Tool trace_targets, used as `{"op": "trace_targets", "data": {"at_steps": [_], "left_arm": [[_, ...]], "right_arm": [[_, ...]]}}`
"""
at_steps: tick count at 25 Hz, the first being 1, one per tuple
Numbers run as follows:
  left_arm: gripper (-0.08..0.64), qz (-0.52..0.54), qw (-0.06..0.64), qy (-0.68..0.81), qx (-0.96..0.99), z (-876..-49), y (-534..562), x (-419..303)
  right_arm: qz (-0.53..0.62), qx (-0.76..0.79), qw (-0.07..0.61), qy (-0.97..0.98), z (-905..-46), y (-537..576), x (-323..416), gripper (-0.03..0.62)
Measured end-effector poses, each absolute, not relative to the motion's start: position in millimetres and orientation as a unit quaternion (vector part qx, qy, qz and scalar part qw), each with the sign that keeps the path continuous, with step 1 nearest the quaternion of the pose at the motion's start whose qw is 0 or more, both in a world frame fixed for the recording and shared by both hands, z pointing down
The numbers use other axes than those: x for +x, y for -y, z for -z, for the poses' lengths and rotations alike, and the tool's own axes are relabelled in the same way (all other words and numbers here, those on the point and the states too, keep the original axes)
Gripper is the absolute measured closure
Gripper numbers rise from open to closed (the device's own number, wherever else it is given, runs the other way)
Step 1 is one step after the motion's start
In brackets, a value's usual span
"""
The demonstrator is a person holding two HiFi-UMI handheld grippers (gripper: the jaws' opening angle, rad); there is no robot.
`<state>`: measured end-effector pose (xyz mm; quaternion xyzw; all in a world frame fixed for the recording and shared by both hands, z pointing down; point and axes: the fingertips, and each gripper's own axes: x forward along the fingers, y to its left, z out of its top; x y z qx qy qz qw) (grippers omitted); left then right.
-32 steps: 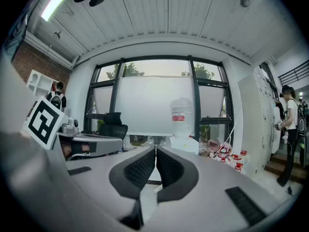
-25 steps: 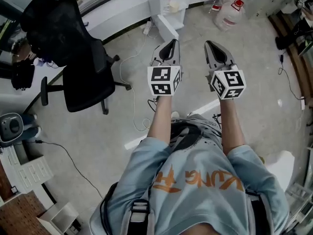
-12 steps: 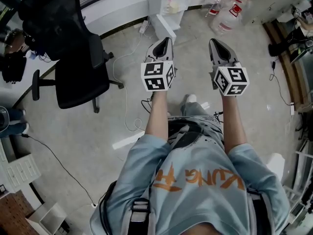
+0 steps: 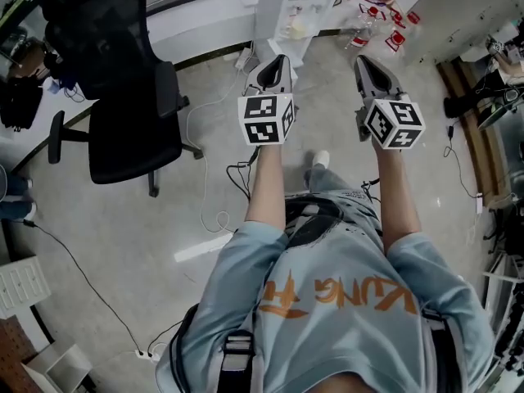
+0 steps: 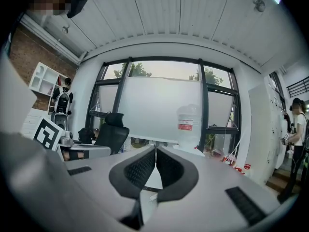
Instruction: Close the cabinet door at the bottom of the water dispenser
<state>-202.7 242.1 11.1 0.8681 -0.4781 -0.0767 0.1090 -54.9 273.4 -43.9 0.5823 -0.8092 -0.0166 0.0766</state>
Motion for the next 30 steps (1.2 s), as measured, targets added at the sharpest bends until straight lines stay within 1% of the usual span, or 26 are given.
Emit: {"op": "trace_targets", "data": {"at_steps": [5, 10, 13, 19, 25, 30], "left_arm": [[0.540, 0.076, 0.098, 0.478, 0.869, -9.4, -228.6, -197.6], [0.540, 0.067, 0.091, 0.474, 0.873, -16.4, -210.0, -181.1], [0.540, 0.068, 0.100, 0.477, 0.871, -27.6, -189.4, -169.3], [0.540, 0.046, 0.110, 0.474, 0.872, -47.8, -148.9, -123.1], [0.540, 0.014, 0.125, 0.487, 0.864, -75.0, -98.1, -89.3], [0.540, -0.019, 0.156, 0.506, 0.848, -108.3, -56.1, -68.2]], "right_arm": [[0.021, 0.582, 0.068, 0.810, 46.4, -258.9, -47.3, 0.563], [0.013, 0.593, 0.056, 0.803, 38.1, -242.2, -23.9, 0.563], [0.009, 0.595, 0.062, 0.802, 25.4, -230.1, -7.7, 0.563], [-0.015, 0.620, 0.069, 0.781, 0.3, -192.8, 60.3, 0.563], [-0.034, 0.602, 0.082, 0.793, -27.4, -128.7, 81.2, 0.563], [-0.089, 0.594, 0.083, 0.795, -64.3, -76.6, 108.9, 0.563]]}}
